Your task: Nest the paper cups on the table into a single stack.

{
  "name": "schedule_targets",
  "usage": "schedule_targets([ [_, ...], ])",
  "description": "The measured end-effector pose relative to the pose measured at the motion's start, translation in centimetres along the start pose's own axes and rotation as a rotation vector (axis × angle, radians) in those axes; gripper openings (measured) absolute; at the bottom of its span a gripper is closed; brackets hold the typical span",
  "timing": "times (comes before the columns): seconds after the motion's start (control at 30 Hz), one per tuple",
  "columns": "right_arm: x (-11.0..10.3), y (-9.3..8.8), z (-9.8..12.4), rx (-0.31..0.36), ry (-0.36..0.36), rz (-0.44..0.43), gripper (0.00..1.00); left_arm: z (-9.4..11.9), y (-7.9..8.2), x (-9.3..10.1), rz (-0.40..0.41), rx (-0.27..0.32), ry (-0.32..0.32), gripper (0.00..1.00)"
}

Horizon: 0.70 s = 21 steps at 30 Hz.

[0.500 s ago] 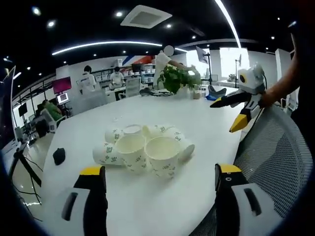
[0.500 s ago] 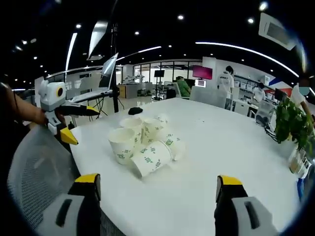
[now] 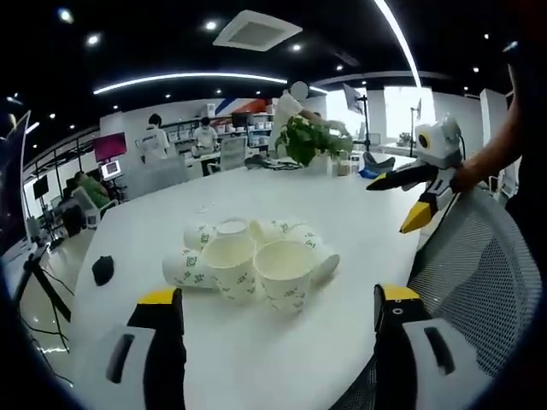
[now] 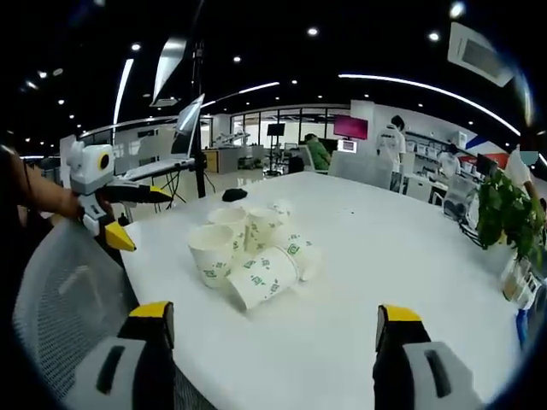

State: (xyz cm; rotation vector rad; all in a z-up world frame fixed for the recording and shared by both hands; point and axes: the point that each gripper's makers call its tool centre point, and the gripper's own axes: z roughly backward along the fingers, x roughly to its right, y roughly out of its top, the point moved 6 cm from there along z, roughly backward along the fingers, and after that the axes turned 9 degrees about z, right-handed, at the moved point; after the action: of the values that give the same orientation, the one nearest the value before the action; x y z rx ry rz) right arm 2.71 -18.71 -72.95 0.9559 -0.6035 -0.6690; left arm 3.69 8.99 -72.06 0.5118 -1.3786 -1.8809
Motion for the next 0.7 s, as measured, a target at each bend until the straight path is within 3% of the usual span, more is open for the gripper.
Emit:
schedule_targets([
  [0.3,-0.04,0.27,0.08,0.011,0.0,0.0,1.0,0.02,-0.03,-0.21,0.027,0.0,0.004,0.99],
  [0.7,0.35,-0.12,0.01,0.009,-0.001,-0.001,1.0,0.05,0.1,-0.13,0.025,-0.004,0.006,0.99],
])
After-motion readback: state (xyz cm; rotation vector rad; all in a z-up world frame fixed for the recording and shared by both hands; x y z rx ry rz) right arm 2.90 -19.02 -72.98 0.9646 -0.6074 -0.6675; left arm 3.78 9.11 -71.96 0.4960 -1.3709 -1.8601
